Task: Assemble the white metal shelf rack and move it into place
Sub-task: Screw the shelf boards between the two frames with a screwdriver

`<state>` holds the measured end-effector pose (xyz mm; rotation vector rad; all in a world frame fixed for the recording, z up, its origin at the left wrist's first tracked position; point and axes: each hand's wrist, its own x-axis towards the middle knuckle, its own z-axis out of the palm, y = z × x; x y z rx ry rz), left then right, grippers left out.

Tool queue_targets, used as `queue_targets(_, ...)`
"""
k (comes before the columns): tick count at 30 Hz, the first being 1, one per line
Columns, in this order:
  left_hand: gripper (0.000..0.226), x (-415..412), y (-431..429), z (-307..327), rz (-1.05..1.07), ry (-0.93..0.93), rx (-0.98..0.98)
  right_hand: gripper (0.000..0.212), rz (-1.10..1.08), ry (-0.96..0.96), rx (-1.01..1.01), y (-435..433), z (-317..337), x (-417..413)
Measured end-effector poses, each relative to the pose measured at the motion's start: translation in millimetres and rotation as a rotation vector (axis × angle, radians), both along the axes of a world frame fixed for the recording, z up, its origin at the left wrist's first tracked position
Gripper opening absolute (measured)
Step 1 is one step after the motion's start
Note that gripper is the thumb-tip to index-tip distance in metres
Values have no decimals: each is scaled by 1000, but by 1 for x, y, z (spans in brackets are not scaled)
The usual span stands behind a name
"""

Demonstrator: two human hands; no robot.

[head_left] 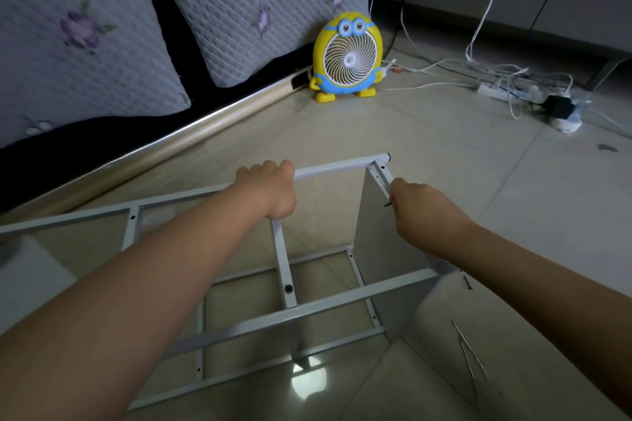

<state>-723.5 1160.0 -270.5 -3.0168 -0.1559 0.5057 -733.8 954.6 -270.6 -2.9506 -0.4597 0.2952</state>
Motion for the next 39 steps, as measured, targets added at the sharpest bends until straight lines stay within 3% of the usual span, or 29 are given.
queue_targets(3, 42, -4, 1, -1, 20, -40, -55, 18, 0, 18, 10, 0, 3, 1)
queue_targets(6, 40, -11, 3, -3, 7, -143, -116, 7, 4, 48, 13, 0, 7, 1)
queue_targets(9, 31, -18, 7, -4, -8, -260, -108, 25, 22, 37, 12, -1, 4, -1)
queue_targets(11, 25, -19, 11, -5, 0, -308, -101, 24, 22, 50, 81, -2, 4, -4)
queue_targets(12, 22, -19, 13, -5, 6, -324, -111, 24, -17, 82, 181, -2, 5, -3)
queue_targets(16, 16, -21, 19, -11, 14, -364, -170, 28, -424, 308, 989, -1, 5, 8)
queue_targets(18, 17, -23, 22, -13, 7, -374, -180, 30, -550, 365, 1179, 3, -4, 13)
queue_targets(23, 16, -29, 28, -10, -32, -347, -127, 31, -676, 473, 1409, 18, -15, 16)
queue_targets(30, 27, -29, 21, -4, -147, -288, 108, 33, -639, 466, 1267, 17, -10, 30)
queue_targets(33, 26, -30, 2, -2, -330, -511, 116, 32, -633, 433, 1221, 11, -14, 31)
queue_targets(35, 23, -31, -18, 5, -420, -594, 26, 25, -572, 269, 1129, 5, -17, 33)
queue_targets(37, 17, -32, -42, 7, -322, -349, -62, 25, -382, -19, 930, -3, -16, 37)
queue_targets(39, 21, -25, -64, -2, -155, -61, -183, 28, -106, -163, 746, -7, -9, 40)
